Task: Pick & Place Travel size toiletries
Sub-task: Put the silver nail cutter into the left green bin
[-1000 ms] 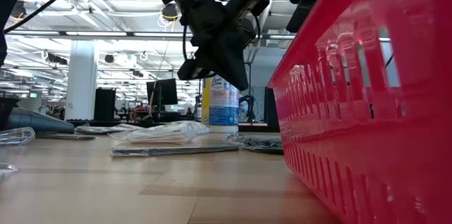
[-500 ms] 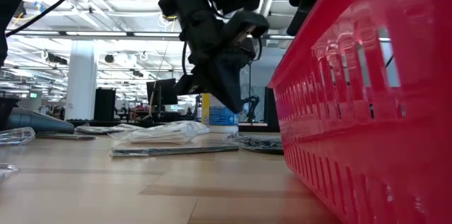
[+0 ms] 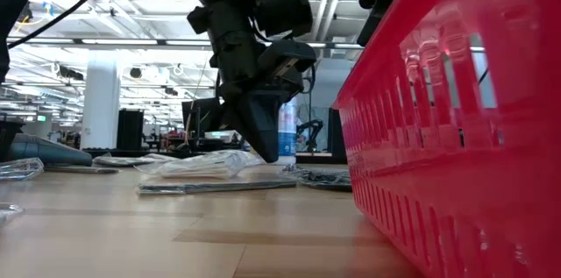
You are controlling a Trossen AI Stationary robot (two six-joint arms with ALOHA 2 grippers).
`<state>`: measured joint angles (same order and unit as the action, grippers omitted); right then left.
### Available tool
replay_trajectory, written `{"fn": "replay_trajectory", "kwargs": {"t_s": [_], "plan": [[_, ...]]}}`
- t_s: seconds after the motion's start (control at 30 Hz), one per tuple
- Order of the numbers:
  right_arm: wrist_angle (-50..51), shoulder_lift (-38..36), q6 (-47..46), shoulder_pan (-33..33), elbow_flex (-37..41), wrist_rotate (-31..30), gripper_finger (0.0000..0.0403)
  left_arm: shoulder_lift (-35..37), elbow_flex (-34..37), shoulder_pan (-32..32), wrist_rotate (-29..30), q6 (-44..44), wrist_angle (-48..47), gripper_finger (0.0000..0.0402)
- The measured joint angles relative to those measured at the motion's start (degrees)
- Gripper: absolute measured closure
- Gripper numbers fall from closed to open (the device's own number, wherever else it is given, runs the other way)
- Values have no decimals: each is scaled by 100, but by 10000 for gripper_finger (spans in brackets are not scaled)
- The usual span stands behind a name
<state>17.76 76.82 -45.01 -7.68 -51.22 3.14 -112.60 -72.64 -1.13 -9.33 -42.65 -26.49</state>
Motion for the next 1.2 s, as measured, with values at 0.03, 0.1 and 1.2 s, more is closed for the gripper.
{"fn": "replay_trajectory", "kwargs": {"t_s": [0.03, 0.1, 1.2], "plan": [[0, 0, 0, 0, 0, 0, 403, 0, 0, -2, 43, 20, 6, 401], [0, -1, 0, 0, 0, 0, 403, 0, 0, 41, 126, 41, 15, 401], [21, -1, 92, 35, 2, 9, 403, -493, -19, 776, -263, 507, 544, 401]]}}
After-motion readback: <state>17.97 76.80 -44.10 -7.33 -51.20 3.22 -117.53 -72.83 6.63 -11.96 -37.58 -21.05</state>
